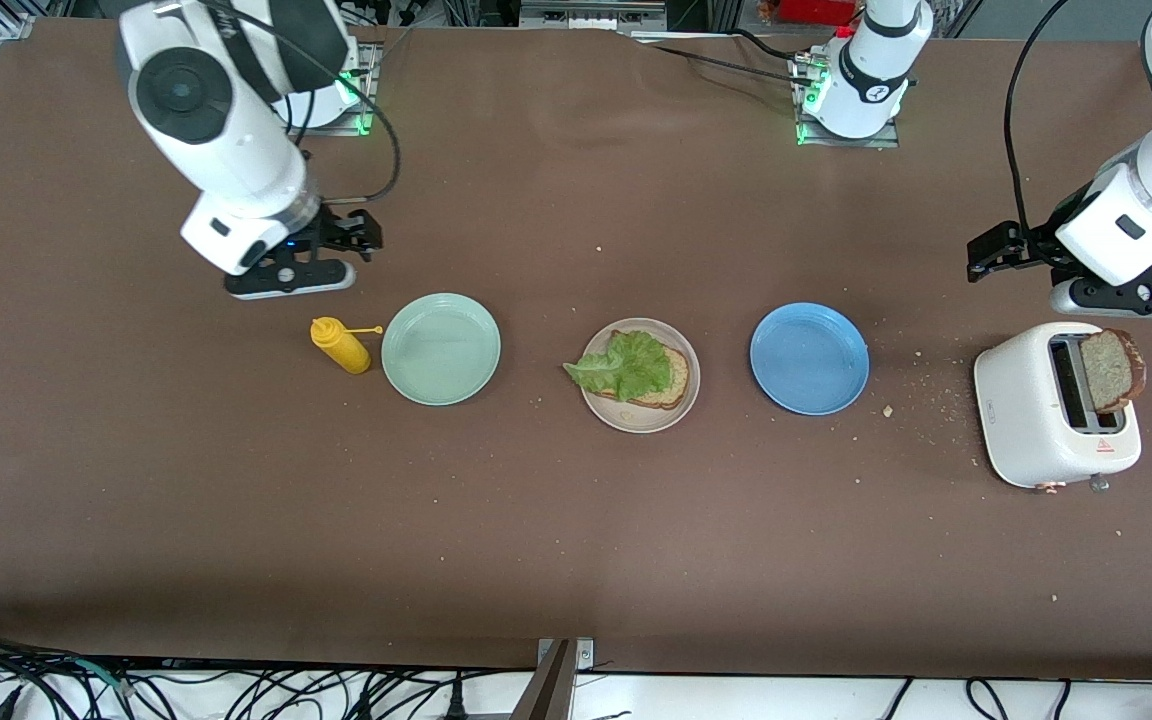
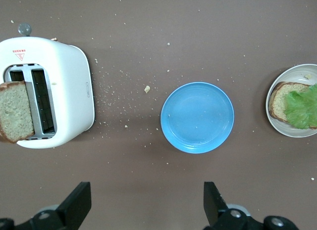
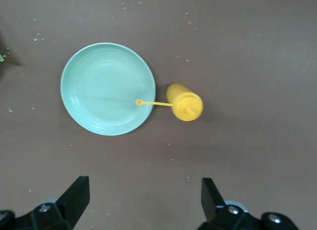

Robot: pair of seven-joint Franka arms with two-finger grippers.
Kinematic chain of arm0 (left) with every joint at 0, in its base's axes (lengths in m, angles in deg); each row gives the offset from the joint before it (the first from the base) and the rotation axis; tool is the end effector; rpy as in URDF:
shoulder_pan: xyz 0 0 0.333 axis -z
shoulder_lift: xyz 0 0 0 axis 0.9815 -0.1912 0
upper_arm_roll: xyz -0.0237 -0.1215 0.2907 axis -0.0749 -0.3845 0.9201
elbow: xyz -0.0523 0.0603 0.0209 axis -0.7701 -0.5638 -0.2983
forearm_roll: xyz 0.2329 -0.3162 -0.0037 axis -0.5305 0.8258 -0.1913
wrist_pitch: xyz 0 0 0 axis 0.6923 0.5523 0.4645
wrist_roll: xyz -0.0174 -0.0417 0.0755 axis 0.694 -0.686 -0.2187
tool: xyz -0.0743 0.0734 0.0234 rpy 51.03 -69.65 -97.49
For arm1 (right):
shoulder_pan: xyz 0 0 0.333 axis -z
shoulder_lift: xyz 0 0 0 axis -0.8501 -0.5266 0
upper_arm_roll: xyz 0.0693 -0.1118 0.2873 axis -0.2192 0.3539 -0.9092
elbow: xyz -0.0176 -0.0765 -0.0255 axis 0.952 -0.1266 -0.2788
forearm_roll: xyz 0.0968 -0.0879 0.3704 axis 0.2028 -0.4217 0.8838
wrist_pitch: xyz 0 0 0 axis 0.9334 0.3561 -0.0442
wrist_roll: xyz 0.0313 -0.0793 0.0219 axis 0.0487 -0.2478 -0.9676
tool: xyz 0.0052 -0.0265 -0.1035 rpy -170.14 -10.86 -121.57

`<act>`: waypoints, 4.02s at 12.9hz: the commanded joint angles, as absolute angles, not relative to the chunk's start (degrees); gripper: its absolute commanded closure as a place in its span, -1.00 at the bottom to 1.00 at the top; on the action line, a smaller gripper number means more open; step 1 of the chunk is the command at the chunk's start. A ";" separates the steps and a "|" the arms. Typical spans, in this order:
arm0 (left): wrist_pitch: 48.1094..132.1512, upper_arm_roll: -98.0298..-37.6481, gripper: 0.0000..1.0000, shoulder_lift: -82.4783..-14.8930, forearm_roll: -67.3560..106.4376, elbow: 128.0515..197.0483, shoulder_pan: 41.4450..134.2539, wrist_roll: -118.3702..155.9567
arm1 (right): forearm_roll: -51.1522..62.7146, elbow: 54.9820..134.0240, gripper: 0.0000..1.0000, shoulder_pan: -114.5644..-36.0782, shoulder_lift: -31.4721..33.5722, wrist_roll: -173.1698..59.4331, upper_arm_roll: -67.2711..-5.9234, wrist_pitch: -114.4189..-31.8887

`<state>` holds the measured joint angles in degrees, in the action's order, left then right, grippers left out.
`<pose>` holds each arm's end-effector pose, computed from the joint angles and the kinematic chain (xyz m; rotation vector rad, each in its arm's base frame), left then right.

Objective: Make sandwich in beige plate with both arms
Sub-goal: 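Raise the right gripper away while the left gripper moves over the toaster, then lower the left gripper onto the toaster bread slice and grasp it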

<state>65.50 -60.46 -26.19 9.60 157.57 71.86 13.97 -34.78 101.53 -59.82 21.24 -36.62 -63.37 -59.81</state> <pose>0.5675 -0.0328 0.5601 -3.1270 0.0602 0.1457 0.5232 0.2116 0.4808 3.0521 0.2326 -0.1542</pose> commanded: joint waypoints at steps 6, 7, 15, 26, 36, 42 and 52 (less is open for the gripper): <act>64.29 -60.59 -1.00 -26.58 9.67 156.00 71.68 12.69 | -34.58 102.10 -1.00 -57.78 26.71 -43.46 -56.39 -57.21; 64.29 -60.59 -1.00 -26.58 9.67 156.09 71.68 12.69 | -34.58 101.31 -1.00 -57.78 26.71 -44.79 -55.07 -56.94; 64.90 -60.15 -1.00 -27.71 8.88 156.00 70.20 12.43 | -31.59 94.90 -1.00 -57.87 26.89 -45.16 -48.30 -51.58; 74.22 -59.80 -1.00 -41.34 8.70 149.15 56.48 0.83 | -32.38 87.24 -1.00 -58.84 26.18 -44.89 -44.42 -43.58; 79.05 -59.44 -0.77 -47.58 8.27 150.02 50.24 -1.98 | -32.91 87.06 -1.00 -59.10 26.27 -44.01 -44.51 -44.81; 78.70 -59.53 0.70 -49.34 3.10 152.49 48.74 -2.07 | -32.91 87.50 -1.00 -59.37 25.48 -43.93 -44.86 -45.86; 75.63 -60.59 1.00 -45.57 1.67 151.34 49.80 -1.81 | -32.74 87.68 -1.00 -59.37 24.78 -43.93 -44.86 -47.44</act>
<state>78.02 -60.35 -48.26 3.68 151.41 49.55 -1.23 -32.97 88.30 -58.99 25.03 -44.08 -45.22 -47.23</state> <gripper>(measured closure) 0.903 0.000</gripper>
